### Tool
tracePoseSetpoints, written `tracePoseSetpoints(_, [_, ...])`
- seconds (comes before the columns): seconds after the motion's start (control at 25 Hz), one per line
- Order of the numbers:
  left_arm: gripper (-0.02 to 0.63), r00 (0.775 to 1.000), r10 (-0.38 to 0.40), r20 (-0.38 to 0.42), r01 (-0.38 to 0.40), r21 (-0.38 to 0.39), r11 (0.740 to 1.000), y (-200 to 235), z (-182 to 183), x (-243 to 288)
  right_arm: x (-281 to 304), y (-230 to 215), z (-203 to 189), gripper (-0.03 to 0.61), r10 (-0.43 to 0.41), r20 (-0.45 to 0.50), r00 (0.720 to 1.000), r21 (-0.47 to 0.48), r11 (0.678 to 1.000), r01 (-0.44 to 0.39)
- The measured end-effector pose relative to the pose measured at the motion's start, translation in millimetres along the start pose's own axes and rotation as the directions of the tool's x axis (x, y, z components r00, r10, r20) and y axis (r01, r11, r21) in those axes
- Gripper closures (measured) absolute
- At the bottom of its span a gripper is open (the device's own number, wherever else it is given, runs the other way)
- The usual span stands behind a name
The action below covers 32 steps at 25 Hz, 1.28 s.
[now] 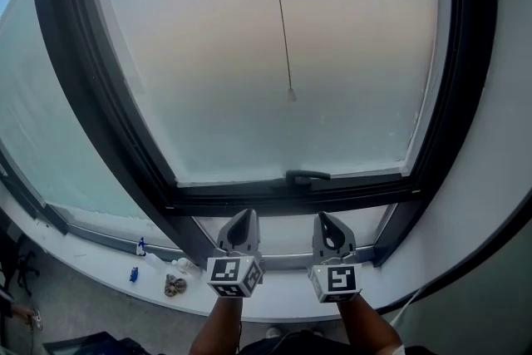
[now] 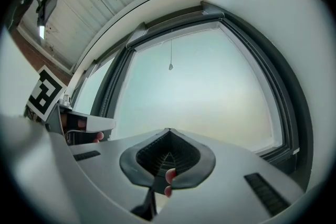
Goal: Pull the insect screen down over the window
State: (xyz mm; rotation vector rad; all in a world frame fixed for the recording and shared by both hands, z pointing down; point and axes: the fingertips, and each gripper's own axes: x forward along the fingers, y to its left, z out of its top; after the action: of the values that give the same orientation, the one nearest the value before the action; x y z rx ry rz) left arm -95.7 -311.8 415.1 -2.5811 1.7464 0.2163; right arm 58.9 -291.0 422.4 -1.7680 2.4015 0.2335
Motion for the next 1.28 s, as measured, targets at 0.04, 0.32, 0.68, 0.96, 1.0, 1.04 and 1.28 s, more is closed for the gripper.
tracePoseSetpoints(0.04, [0.612, 1.0, -0.007, 0.01, 0.006, 0.005, 1.0, 1.9, 4.0, 4.6, 4.4, -0.8, 4.7, 0.577, -0.008, 0.014, 1.0, -0.004, 1.0, 0.008])
tracePoseSetpoints(0.32, [0.612, 0.992, -0.06, 0.115, 0.051, 0.077, 0.996, 12.4, 51.3, 32.7, 31.4, 4.1, 51.2, 0.577, -0.026, 0.151, 0.988, -0.066, 0.997, 0.037])
tracePoseSetpoints(0.68, [0.612, 0.939, -0.144, 0.312, 0.06, 0.262, 0.963, 9.6, 158.3, 63.9, 75.6, -26.0, 141.9, 0.577, -0.039, 0.302, 0.953, -0.191, 0.976, 0.101])
tracePoseSetpoints(0.96, [0.612, 0.917, -0.169, 0.362, 0.021, 0.379, 0.925, 11.4, 233.9, 83.3, 101.5, -26.9, 225.2, 0.577, 0.048, 0.383, 0.923, -0.352, 0.931, 0.098])
tracePoseSetpoints(1.0, [0.612, 0.917, -0.17, 0.36, 0.012, 0.403, 0.915, 10.5, 243.0, 85.3, 102.4, -27.4, 237.8, 0.577, 0.057, 0.39, 0.919, -0.378, 0.92, 0.103])
tracePoseSetpoints(1.04, [0.612, 0.917, -0.174, 0.359, 0.006, 0.424, 0.906, 9.1, 252.8, 87.6, 103.4, -28.6, 250.7, 0.577, 0.065, 0.395, 0.917, -0.407, 0.907, 0.111])
tracePoseSetpoints(1.28, [0.612, 0.908, -0.195, 0.371, -0.1, 0.644, 0.759, 2.3, 318.0, 103.6, 119.3, -24.4, 320.2, 0.577, 0.122, 0.385, 0.915, -0.621, 0.768, 0.159])
